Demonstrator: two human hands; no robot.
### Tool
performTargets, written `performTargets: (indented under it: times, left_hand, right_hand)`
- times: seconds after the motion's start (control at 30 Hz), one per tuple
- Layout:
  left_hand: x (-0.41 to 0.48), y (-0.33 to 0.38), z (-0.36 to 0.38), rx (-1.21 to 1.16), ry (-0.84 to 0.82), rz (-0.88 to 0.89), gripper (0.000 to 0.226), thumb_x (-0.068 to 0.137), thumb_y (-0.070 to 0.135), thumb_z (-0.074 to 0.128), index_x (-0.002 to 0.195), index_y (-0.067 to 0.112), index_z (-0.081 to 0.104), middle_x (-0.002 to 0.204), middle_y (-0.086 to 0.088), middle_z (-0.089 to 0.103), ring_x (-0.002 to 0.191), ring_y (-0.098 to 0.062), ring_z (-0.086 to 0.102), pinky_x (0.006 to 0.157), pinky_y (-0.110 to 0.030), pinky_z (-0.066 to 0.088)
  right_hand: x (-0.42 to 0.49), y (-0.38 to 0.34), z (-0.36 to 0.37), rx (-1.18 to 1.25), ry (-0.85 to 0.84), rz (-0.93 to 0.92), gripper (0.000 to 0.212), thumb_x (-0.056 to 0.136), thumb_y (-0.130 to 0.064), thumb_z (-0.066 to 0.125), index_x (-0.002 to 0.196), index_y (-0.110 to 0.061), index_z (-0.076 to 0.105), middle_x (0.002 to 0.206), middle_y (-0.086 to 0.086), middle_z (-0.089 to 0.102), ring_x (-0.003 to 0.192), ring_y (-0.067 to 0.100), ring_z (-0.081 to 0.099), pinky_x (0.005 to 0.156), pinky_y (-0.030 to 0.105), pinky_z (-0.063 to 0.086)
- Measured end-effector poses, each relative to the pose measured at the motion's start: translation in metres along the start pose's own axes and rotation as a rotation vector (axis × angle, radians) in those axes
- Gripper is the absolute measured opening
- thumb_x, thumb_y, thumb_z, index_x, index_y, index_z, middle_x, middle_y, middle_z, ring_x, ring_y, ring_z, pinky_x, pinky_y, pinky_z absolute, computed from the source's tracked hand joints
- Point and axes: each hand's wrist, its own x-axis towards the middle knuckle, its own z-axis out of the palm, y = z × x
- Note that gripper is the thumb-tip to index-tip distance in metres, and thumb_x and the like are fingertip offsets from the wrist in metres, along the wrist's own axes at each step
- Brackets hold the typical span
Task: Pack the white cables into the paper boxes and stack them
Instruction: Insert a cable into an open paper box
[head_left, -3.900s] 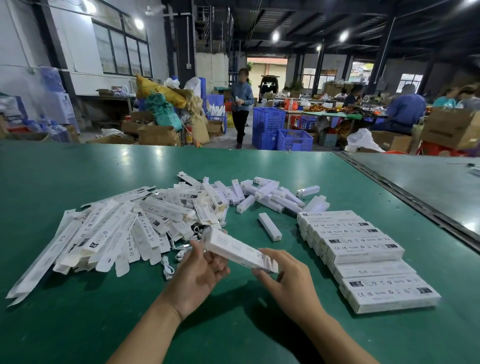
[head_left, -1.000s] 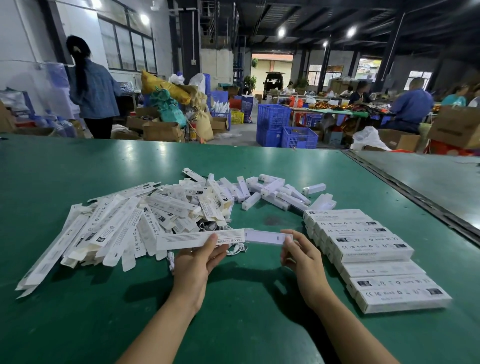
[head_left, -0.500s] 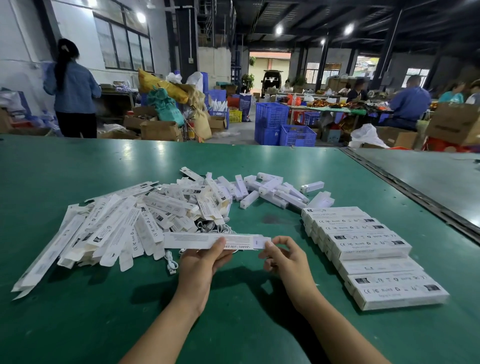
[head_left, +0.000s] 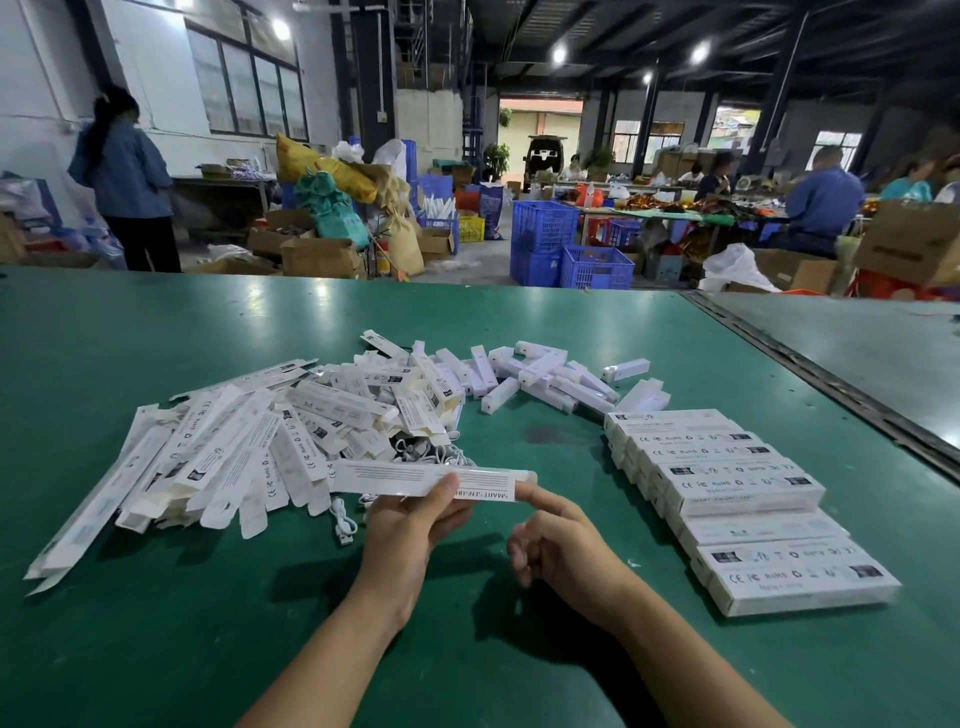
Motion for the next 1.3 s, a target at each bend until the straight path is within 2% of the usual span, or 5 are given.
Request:
performTargets:
  times: [0.27,0.4,0.57,0.83,1.3]
  left_hand:
    - [-0.007,0.007,0.008,-0.041,-0.128,-0.233,0.041,0.077,0.018,0.068,0.111,-0.006,0.064,0.102,-0.025,0.073,0.085,-0.031,0.075,0.068,-0.031,0.06]
    - [-0.003,0.012,0.007,-0.108,0.036,-0.124,0.032,0.082,0.014,0.065,0.109,-0.005,0.065,0.098,-0.021,0.075,0.081,-0.027,0.076,0.068,-0.029,0.062]
    - [0.01,0.021,-0.012,-0.083,0.355,0.038,0.03,0.092,0.016,0.066,0.108,-0.009,0.061,0.099,-0.028,0.071,0.073,-0.023,0.075,0.065,-0.026,0.062]
    - [0.015,0.029,-0.02,-0.08,0.459,0.134,0.031,0.093,0.019,0.068,0.106,-0.008,0.061,0.085,-0.019,0.074,0.066,-0.022,0.074,0.063,-0.027,0.062]
    - [0.018,0.026,-0.022,-0.022,0.476,0.161,0.017,0.093,0.017,0.068,0.086,0.004,0.061,0.074,-0.011,0.069,0.06,-0.02,0.072,0.057,-0.026,0.06]
  right_hand:
    - [-0.007,-0.006,0.0,0.042,-0.199,0.124,0.049,0.056,-0.009,0.056,0.1,-0.024,0.072,0.057,0.015,0.059,0.04,0.025,0.055,0.045,0.024,0.046]
    - [-0.001,0.002,0.001,-0.031,0.057,-0.024,0.043,0.067,-0.008,0.054,0.104,-0.021,0.071,0.049,0.015,0.055,0.035,0.024,0.05,0.04,0.022,0.041]
    - [0.022,0.013,-0.004,-0.902,0.454,-0.228,0.014,0.089,-0.016,0.062,0.098,-0.022,0.07,0.071,-0.008,0.064,0.06,0.001,0.054,0.062,0.012,0.04]
    - [0.051,0.014,0.011,-1.474,0.308,-0.193,0.031,0.093,-0.048,0.051,0.121,-0.037,0.058,0.111,-0.008,0.054,0.095,0.02,0.061,0.072,0.031,0.046]
    - [0.049,0.017,0.006,-1.586,0.264,-0.36,0.031,0.089,-0.052,0.06,0.094,-0.022,0.068,0.121,-0.008,0.045,0.114,0.014,0.038,0.095,0.026,0.035]
